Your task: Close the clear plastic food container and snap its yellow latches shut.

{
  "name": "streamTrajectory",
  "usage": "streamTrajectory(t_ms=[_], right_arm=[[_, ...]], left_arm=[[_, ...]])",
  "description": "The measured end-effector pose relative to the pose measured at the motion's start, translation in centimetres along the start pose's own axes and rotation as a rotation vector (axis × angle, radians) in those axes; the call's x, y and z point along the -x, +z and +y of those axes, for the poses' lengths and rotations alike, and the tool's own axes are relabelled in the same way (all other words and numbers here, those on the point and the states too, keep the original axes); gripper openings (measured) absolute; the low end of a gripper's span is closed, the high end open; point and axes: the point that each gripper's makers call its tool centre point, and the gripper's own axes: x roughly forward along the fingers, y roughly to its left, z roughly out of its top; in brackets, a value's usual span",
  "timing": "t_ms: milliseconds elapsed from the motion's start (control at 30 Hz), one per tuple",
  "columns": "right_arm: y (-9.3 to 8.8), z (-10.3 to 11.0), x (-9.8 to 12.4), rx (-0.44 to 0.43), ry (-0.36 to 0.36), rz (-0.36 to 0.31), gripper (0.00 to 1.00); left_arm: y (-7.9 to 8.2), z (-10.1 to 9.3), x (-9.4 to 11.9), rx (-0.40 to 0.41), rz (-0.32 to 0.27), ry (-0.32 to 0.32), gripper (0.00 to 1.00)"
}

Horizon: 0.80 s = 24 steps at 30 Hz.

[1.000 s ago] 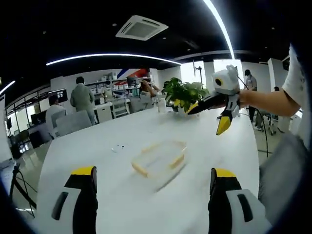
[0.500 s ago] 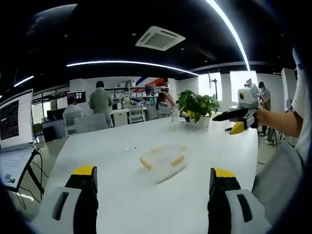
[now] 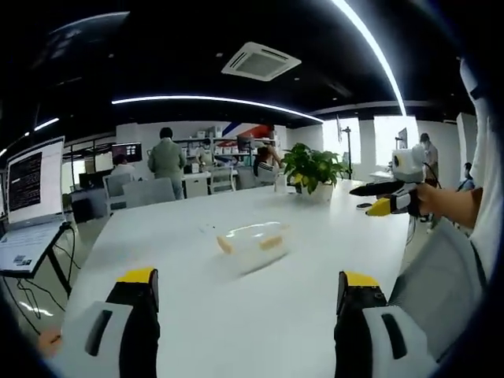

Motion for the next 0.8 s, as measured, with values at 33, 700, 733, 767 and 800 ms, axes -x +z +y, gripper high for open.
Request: streamTrajectory(t_ms=[33,700,733,767,800], right_arm=[[-0.4,0.3,0.1,-0.008,0.006,0.005,0.90],[-1.4,1.2,0.3,-0.001,-0.004,0.039,0.90],[-1.5,1.2,0.4,-0.003,-0.004,0.043,0.90],[-1.4,1.2,0.3,-0.002,-0.005,0.042,0.91],[-1.4,1.2,0.3,0.000,-0.007,0.041,0.91]], left_arm=[[0.2,0.1,0.2,-0.011,-0.003,0.003,0.91],[0.1,0.0,0.3,0.008,-0.026,0.003,0.90],[0.0,0.0,0.3,0.012,-0.025,-0.001,0.90],[-0.1,-0.1,0.3,0.017,-0.020,-0.006,0.90],[-0.1,-0.2,0.3,0.016,-0.019,-0.009,0.90]])
